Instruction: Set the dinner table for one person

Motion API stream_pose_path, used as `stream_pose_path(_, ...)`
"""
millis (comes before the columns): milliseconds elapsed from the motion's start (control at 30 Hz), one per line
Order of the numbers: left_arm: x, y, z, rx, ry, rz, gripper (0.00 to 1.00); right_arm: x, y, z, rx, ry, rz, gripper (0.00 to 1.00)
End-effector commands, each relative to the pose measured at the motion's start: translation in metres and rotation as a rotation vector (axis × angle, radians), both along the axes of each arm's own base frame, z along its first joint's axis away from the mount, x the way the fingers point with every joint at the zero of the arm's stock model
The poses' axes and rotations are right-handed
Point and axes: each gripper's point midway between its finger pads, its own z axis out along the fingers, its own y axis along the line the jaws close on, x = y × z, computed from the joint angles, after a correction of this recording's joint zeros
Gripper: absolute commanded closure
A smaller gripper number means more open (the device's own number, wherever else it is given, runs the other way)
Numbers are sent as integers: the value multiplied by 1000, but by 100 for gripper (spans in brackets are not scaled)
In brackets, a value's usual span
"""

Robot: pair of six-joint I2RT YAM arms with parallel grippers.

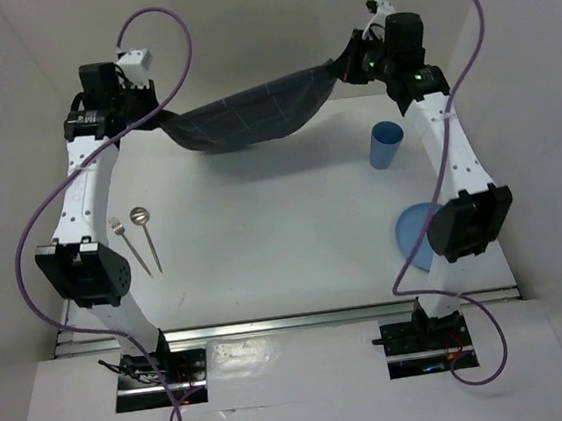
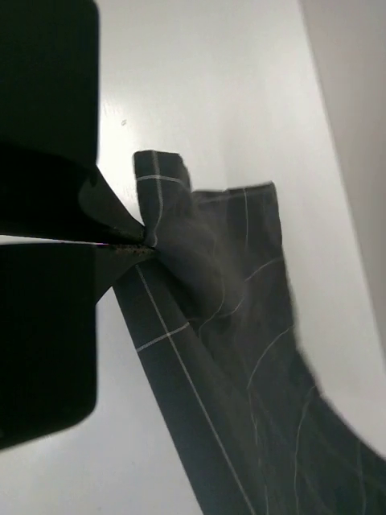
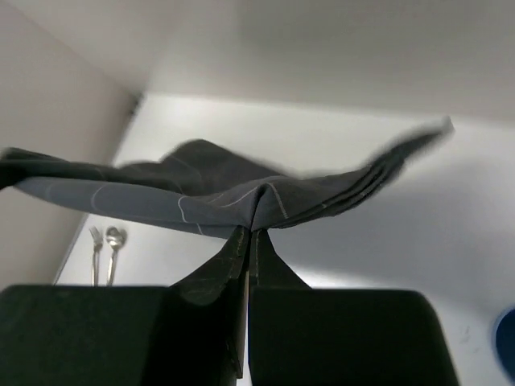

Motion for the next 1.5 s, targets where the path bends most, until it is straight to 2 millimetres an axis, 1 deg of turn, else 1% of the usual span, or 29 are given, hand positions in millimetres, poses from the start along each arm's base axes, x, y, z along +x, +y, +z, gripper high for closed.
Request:
stream_pose_path(0,-13,18,47,-5,-143,36,100,-22,-17,53,-95,-197,-52,100)
stream_pose_path(33,-19,18,38,6,-118,30,100,-27,-19,39,-104,-159,-58,100)
stream_pose_path(67,-26,18,12,4,-51,30,100,-35,-17,-7,-113,-52,-66,100)
stream_pose_path(100,-36,18,-3,13,-2,22,100,-45,-18,-28,-110,1,-68,100)
stream_pose_path(133,-46,14,-11,32,19,-1,100,-59,-19,-26,-88,-7,-77,100)
stream_pose_path(167,-59,14,-46,41,110,-12,100,-77,-13,-76,-101,97,-66,100)
stream_pose_path(233,-84,4,-77,79,192,-61,100,-105,-11,-100,-84,165,-76,100)
stream_pose_path(267,-102,6,-114,92,287,-65,100,-126,-7,-140,-90,255,-54,100)
stream_pose_path(367,-141,6,-154,122,403,-97,100,-169,6,-172,-74,369,-23,100)
stream_pose_path(400,-164,8,-179,134,482,-105,100,-187,6,-193,-85,432,-27,100)
stream_pose_path(467,-191,11,-195,142,559,-101,100,-217,12,-197,-67,501,-48,100)
stream_pose_path(500,-216,13,-205,154,626,-110,100,-231,10,-209,-72,548,-70,100)
stream_pose_path(533,-229,16,-209,165,663,-104,100,-241,9,-206,-62,560,-89,100)
stream_pose_path(567,-231,16,-212,172,669,-114,100,-260,10,-213,-46,641,-130,100)
stream_pose_path(600,-239,18,-202,179,705,-112,100,-272,6,-222,-52,686,-165,100)
stream_pose_path(700,-245,26,-192,234,693,-122,100,-309,8,-232,-6,803,-208,100)
stream_pose_path(767,-262,27,-197,300,748,-171,100,-329,8,-233,9,873,-242,100)
stream_pose_path(800,-267,28,-197,319,767,-186,100,-336,5,-238,7,903,-259,94)
stream_pose_path(833,-278,29,-205,323,816,-202,97,-343,5,-240,-8,926,-266,80)
stream_pose_path(900,-296,29,-211,336,887,-244,76,-353,0,-237,-21,934,-276,57)
stream_pose_path(1000,-321,27,-214,322,966,-294,60,-359,-7,-234,-41,936,-296,47)
stream_pose_path(1033,-327,27,-211,321,979,-296,60,-357,-7,-227,-39,922,-300,40)
stream_pose_path(1100,-343,35,-205,365,1028,-325,55,-353,-7,-219,-35,904,-304,38)
stream_pose_path(1133,-340,40,-198,393,1018,-327,48,-347,-5,-212,-32,870,-283,38)
stream_pose_path(1200,-331,59,-184,508,973,-291,44,-331,1,-211,-51,818,-238,38)
stream_pose_path(1267,-286,70,-168,587,819,-208,44,-319,8,-228,-101,856,-213,38)
stream_pose_path(1367,-235,55,-161,574,680,-205,43,-291,15,-248,-171,840,-186,45)
stream_pose_path(1400,-223,42,-176,557,706,-239,43,-283,16,-266,-217,874,-192,56)
stream_pose_path(1467,-197,19,-187,502,673,-260,43,-258,22,-287,-264,856,-176,65)
